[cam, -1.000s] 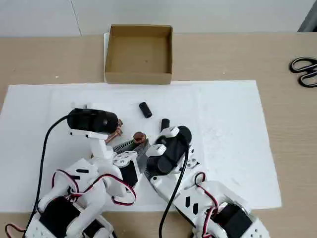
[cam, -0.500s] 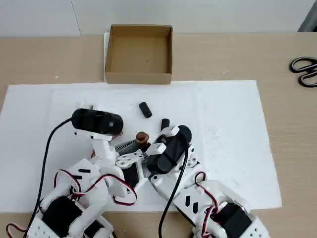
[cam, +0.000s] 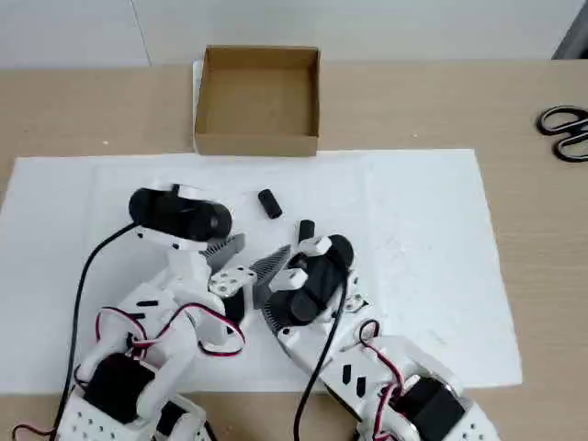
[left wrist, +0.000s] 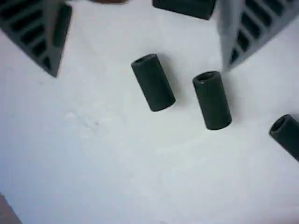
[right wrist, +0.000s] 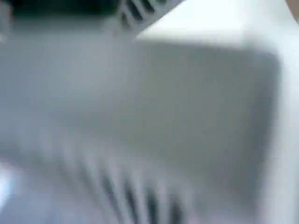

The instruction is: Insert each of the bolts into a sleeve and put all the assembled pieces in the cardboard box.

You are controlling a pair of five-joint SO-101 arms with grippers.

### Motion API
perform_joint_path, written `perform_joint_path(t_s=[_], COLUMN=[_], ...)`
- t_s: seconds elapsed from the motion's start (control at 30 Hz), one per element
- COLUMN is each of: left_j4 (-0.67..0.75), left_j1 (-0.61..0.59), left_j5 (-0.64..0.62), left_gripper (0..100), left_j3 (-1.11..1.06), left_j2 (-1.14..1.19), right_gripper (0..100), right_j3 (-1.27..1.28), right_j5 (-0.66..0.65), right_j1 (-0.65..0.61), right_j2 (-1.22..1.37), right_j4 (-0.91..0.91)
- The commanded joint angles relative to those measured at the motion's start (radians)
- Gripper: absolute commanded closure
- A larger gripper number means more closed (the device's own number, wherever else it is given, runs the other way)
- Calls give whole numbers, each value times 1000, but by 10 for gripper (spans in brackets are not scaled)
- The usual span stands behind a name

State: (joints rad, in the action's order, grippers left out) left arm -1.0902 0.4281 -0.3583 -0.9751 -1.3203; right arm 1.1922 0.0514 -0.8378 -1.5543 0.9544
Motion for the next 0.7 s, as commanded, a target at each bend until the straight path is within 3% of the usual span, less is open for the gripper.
perform_joint_path(t_s=[0.0,0.23,0.4,0.67], left_j4=[21,20,25,54], left_j1=[-11,-12,-14,-250], left_j5=[-40,-103,-115,-110], left_gripper=[786,807,999,994], left_j3=[48,136,153,136], left_j2=[-9,-6,-6,-3], right_gripper=[994,994,994,995], right_j3=[3,8,11,25], right_j5=[-12,-11,-6,157], right_j1=[-1,16,125,262], right_j2=[-21,-15,-15,-1], right_j4=[-28,-30,-24,-21])
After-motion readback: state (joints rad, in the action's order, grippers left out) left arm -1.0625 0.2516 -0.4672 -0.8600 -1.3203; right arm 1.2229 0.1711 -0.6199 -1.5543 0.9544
